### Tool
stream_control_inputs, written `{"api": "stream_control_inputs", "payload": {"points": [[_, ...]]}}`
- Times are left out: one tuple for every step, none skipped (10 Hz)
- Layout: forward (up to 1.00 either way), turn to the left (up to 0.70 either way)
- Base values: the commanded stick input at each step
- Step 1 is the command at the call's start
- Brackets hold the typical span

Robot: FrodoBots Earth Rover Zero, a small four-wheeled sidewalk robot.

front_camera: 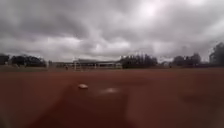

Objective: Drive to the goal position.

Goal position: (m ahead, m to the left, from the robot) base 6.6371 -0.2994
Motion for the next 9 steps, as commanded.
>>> {"api": "stream_control_inputs", "payload": {"points": [[0.7, 0.0], [0.7, 0.0], [0.7, 0.0], [0.7, 0.0], [0.7, 0.0], [0.7, 0.0], [0.7, 0.0], [0.7, 0.0], [0.7, 0.0]]}}
